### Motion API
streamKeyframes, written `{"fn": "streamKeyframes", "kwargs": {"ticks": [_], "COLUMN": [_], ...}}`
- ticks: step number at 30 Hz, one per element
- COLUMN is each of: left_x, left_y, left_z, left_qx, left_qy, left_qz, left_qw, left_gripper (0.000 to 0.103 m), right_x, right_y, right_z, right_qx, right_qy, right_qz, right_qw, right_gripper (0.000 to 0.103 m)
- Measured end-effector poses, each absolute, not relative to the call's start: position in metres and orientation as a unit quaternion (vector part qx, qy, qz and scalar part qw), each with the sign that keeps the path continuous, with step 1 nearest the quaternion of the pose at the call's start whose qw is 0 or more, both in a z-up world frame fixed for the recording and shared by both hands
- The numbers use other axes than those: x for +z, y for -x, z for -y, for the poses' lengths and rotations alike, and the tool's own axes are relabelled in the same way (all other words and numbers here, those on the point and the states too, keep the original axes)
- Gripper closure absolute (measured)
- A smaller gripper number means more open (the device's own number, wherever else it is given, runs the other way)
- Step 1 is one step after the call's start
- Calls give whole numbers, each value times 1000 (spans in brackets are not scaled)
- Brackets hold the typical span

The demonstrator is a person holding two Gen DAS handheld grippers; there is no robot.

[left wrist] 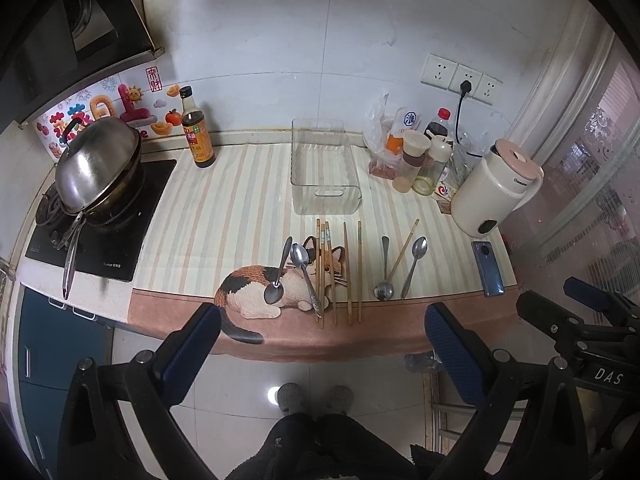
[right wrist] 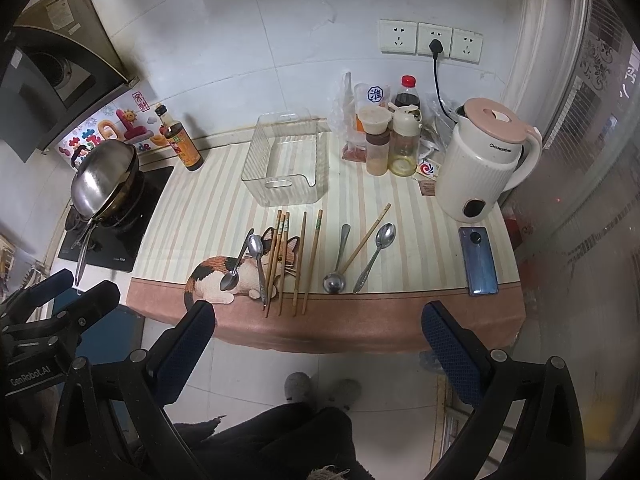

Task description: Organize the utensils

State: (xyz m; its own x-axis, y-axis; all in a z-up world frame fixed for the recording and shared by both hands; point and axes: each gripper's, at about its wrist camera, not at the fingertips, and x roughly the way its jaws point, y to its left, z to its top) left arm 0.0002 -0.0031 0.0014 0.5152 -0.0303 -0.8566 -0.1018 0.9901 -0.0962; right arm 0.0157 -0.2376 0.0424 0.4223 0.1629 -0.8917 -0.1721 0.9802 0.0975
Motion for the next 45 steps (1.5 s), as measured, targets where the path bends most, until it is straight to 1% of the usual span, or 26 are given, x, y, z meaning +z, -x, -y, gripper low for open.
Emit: {"fn": "streamKeyframes", "kwargs": {"ticks": [45], "left_x": [5], "left_y": [0], "left_z": [0], "left_qx": [21], "left_qy": [68], "left_qz": [-490], "left_qw": [869], "left_gripper": [0], "right_x": [44], "right_y": [-16], "right_z": [239], "right_qx": [99], "right_qy": [3], "right_qz": [-527], "right_qw": [844], "right_gripper": [0]}}
